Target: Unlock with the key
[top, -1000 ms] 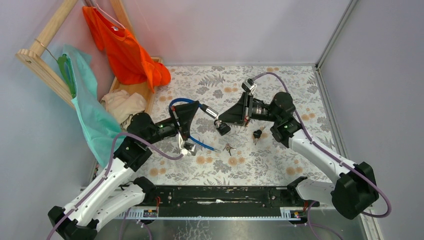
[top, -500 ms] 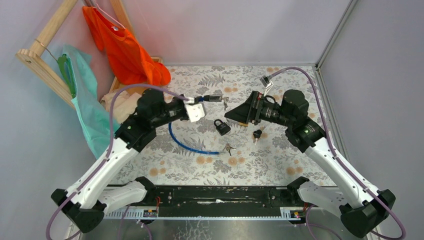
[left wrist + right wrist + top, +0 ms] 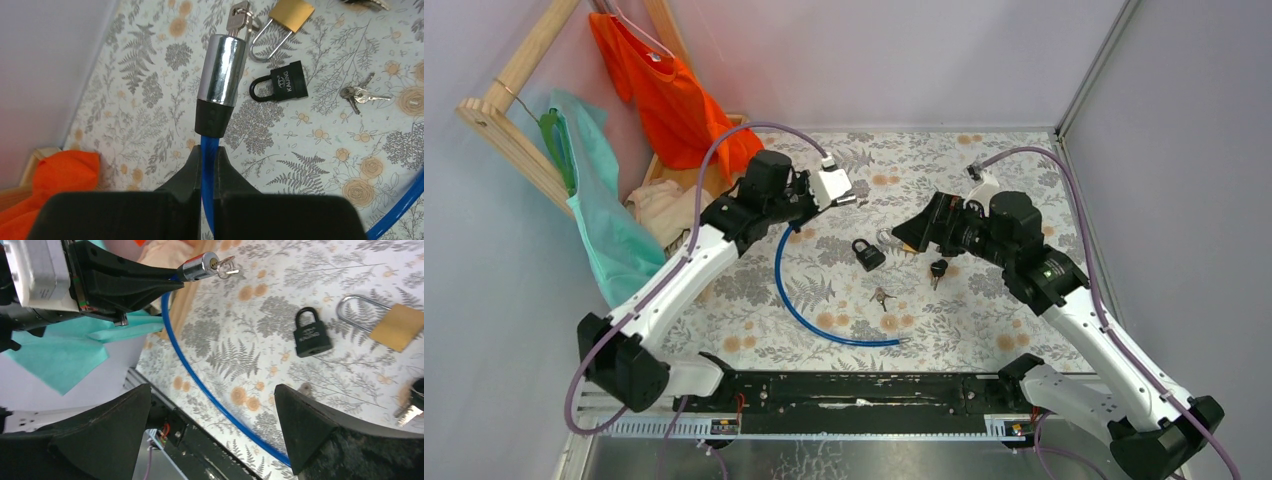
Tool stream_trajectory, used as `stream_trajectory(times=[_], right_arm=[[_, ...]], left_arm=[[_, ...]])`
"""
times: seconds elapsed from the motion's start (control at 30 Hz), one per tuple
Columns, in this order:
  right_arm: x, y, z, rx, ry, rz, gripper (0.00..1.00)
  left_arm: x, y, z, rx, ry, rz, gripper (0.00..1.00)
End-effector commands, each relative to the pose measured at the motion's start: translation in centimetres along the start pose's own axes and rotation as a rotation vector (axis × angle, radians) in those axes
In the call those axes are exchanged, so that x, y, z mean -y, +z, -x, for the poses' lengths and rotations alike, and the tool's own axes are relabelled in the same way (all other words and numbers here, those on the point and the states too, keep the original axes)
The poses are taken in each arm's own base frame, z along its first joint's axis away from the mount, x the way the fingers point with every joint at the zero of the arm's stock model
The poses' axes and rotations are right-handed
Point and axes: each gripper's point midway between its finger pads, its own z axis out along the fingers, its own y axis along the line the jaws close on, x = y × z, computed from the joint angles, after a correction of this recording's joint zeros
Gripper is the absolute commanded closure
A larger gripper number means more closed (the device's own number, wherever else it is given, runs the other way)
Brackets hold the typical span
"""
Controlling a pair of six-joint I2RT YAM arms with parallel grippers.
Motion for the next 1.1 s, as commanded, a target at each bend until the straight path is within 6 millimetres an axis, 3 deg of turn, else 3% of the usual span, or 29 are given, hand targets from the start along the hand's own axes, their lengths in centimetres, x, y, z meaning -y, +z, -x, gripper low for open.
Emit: stream_trajectory(times=[0.0,0.2,0.43,0.53,0.6,0.77,0.97,1.07], right_arm=[[2.5,0.1,0.4,0.039,-0.036,-0.113,0.01],[7.9,0.3,-0.5,0.030,-0.022,-0.369,0.01],[15.3,0.5,-2.8,-0.022,-0.029,-0.687,0.01],[17.9,1.2,-4.3,-0.063,-0.045,-0.769,0.01],[19.6,1.6,-5.1,-0.087,-0.054,-0.826,0.00],[22.1,3.1,-6.3,-0.114,-0.061,-0.904,0.03],[24.4,4.8,-7.0,-0.147,-0.090,-0.962,0.08],[25.4,5.6,-7.4,-0.158,-0.091,-0.972,0.13]], left_arm=[[-0.6,1.5,-1.0,-0.051,-0.081,-0.023,1.00],[-1.8,4.6,-5.2,-0.199,-0.196,0.041,1.00],[-3.3,6.9,-10.0,-0.258,-0.280,0.092,1.00],[-3.8,8.2,-11.2,-0.267,-0.303,0.104,1.00],[-5.2,9.0,-11.4,-0.272,-0.298,0.152,0.99],[-7.0,10.5,-12.5,-0.275,-0.326,0.211,0.96],[-6.4,11.2,-15.9,-0.333,-0.395,0.233,0.94],[-6.2,11.0,-16.9,-0.356,-0.424,0.241,0.84]])
